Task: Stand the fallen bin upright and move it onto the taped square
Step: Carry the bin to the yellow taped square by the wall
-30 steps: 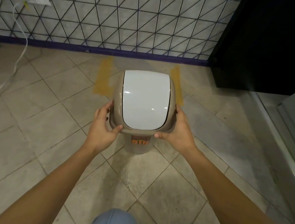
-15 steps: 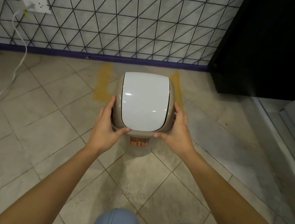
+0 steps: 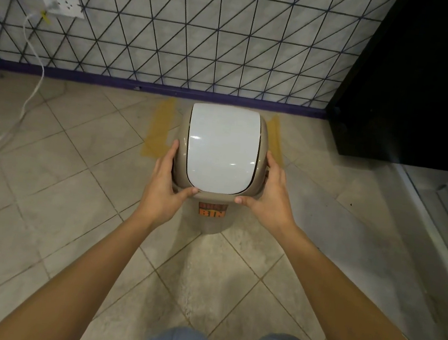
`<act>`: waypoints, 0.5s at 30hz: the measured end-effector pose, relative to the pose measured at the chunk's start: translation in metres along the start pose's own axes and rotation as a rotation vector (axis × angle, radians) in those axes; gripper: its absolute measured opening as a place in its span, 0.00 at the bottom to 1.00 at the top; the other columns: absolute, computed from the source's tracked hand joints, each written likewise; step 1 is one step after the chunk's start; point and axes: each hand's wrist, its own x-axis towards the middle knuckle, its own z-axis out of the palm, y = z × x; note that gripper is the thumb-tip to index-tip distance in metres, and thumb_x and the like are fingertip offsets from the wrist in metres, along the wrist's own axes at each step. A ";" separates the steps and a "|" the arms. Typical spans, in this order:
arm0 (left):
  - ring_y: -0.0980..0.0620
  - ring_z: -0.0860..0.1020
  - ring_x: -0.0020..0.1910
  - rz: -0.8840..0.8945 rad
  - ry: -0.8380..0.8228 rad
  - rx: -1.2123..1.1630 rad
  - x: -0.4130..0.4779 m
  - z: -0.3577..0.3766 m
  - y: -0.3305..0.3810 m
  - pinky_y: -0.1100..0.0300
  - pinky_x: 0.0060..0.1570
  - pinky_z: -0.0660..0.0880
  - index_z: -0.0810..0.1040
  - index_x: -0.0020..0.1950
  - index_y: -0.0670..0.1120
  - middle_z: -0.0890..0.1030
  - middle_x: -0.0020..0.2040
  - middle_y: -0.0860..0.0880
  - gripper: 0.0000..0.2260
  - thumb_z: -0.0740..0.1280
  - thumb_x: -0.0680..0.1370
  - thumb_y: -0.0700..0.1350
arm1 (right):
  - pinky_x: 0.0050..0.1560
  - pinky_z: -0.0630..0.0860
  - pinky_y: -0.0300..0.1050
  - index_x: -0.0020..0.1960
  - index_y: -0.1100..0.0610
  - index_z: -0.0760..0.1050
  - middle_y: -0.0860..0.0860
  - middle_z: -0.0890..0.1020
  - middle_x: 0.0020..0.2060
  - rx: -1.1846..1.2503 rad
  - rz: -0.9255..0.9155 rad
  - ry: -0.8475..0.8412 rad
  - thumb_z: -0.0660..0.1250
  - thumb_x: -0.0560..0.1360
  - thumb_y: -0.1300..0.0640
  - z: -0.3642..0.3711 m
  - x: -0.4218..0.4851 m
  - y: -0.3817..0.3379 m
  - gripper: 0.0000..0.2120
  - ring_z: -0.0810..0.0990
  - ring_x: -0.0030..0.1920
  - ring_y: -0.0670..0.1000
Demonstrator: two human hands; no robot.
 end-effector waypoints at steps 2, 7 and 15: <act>0.63 0.58 0.66 -0.016 0.011 0.004 0.008 0.002 -0.002 0.69 0.60 0.59 0.47 0.76 0.56 0.58 0.67 0.60 0.46 0.75 0.68 0.43 | 0.71 0.58 0.46 0.75 0.50 0.46 0.49 0.59 0.71 0.009 0.003 -0.006 0.79 0.61 0.61 0.000 0.010 0.002 0.55 0.59 0.72 0.48; 0.60 0.59 0.69 -0.042 0.009 -0.009 0.024 0.004 0.000 0.76 0.57 0.61 0.48 0.76 0.53 0.59 0.71 0.57 0.46 0.75 0.68 0.41 | 0.68 0.58 0.41 0.75 0.50 0.46 0.50 0.59 0.71 0.007 -0.011 -0.020 0.79 0.61 0.61 0.000 0.028 0.002 0.55 0.58 0.71 0.48; 0.52 0.60 0.73 -0.071 0.010 0.029 0.047 -0.002 0.005 0.84 0.47 0.62 0.50 0.76 0.50 0.59 0.76 0.52 0.46 0.76 0.67 0.40 | 0.70 0.60 0.49 0.75 0.51 0.44 0.52 0.59 0.70 -0.059 -0.006 -0.044 0.79 0.61 0.59 0.002 0.051 -0.003 0.56 0.58 0.71 0.50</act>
